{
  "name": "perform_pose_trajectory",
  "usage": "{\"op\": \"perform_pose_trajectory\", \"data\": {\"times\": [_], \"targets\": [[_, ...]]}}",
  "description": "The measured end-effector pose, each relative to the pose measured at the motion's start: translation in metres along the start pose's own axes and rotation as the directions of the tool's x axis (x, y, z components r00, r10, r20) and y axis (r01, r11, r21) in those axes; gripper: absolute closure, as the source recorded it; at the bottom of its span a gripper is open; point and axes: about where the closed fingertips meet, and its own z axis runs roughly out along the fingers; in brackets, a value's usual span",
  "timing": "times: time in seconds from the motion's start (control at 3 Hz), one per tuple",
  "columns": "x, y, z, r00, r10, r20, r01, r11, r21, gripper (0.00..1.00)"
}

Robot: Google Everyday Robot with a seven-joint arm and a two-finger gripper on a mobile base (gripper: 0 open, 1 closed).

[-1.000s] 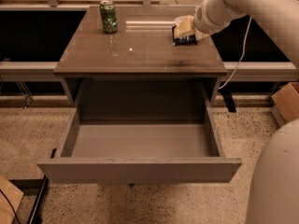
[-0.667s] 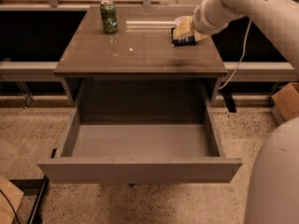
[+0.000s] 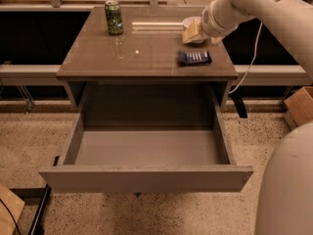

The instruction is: Pick rxbar blueberry from top drawer and place on counter

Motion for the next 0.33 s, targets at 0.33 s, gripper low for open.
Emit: {"op": "perform_pose_trajectory", "data": {"times": [0.33], "targets": [[0.0005, 0.0006, 0.0011, 1.0, 0.0, -0.002, 0.0, 1.0, -0.001, 0.0]]}}
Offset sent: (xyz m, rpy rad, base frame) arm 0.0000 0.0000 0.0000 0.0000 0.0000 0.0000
